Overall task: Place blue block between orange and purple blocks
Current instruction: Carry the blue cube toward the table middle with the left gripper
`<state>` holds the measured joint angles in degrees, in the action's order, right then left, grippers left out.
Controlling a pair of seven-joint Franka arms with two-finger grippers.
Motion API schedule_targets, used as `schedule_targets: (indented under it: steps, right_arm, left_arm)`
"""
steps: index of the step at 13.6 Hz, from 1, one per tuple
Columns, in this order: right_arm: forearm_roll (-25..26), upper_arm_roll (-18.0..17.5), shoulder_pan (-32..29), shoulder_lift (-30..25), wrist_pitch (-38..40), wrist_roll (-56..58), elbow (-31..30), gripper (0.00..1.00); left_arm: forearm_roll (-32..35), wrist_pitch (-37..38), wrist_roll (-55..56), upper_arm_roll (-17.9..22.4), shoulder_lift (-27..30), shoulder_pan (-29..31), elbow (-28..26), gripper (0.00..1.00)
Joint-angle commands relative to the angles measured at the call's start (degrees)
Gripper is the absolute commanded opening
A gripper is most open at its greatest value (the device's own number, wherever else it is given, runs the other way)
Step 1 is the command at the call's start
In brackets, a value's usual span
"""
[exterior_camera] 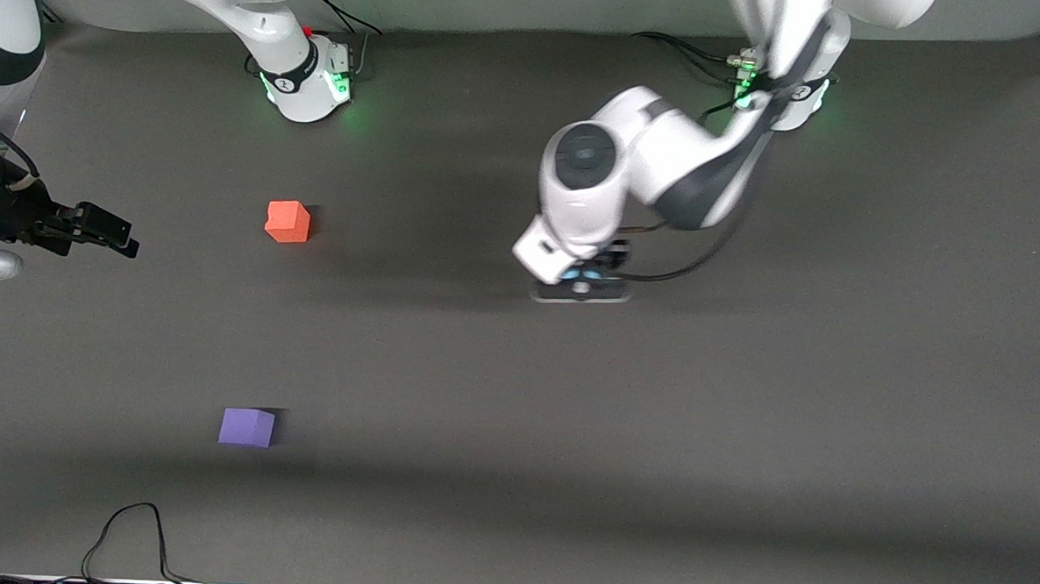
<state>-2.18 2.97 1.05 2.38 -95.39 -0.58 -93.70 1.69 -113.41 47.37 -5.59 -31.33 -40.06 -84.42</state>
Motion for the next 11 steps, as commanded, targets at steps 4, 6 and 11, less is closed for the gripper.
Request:
schedule_targets:
  steps: [4,6,11]
  right_arm:
    - [-0.89,-0.33,-0.35,0.0,0.47,0.06,0.63,1.0]
    - [-0.89,-0.42,-0.35,0.0,0.29,0.06,0.54,1.0]
    - [-0.89,-0.59,-0.35,0.7,-0.06,0.06,0.8,1.0]
  left_arm:
    - [1.12,-10.23,8.17,1.28,-15.14,-8.98,7.96,0.39]
    - [1.82,-13.76,8.27,1.37,-18.05,-9.07,7.96,0.43]
    - [3.41,-12.81,7.83,1.28,-17.71,-8.9,7.87,1.0]
